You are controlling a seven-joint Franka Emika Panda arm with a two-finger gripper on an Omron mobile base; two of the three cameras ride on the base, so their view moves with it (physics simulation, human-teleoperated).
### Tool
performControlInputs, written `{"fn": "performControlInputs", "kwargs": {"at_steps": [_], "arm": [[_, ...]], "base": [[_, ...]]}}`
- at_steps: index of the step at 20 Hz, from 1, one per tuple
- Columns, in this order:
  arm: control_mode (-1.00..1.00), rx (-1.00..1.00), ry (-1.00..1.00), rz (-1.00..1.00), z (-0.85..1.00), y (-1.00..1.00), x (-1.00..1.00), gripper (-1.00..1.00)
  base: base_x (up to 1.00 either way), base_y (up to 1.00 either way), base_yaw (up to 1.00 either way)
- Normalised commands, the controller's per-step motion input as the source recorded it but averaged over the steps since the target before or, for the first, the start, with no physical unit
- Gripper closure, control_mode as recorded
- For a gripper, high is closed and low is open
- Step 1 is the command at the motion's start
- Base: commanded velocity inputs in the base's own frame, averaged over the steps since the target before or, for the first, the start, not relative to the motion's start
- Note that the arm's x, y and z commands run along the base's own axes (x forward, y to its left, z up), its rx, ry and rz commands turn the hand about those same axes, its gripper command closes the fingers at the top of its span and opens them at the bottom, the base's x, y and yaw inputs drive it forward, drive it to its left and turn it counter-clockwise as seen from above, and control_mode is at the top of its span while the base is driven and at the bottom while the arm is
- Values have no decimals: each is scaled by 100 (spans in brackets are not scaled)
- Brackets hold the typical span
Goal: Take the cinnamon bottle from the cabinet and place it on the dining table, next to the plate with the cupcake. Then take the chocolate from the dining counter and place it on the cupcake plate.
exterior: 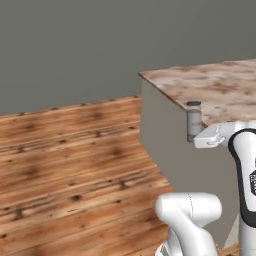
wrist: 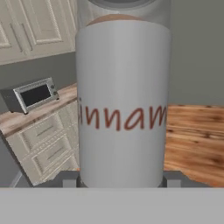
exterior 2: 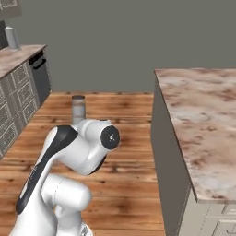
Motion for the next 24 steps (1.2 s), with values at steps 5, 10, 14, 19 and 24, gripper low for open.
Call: {"fn": "performControlInputs", "kwargs": {"at_steps": [5, 10, 14, 19, 24], "arm": [[100, 0, 0, 0, 0, 0, 0, 100], [100, 0, 0, 0, 0, 0, 0, 100], [100, 0, 0, 0, 0, 0, 0, 100], [100, 0, 0, 0, 0, 0, 0, 100], [100, 0, 0, 0, 0, 0, 0, 100]], "base": [[64, 37, 18], [87, 37, 0], [90, 28, -2], [93, 28, -3], [93, 29, -6]]}}
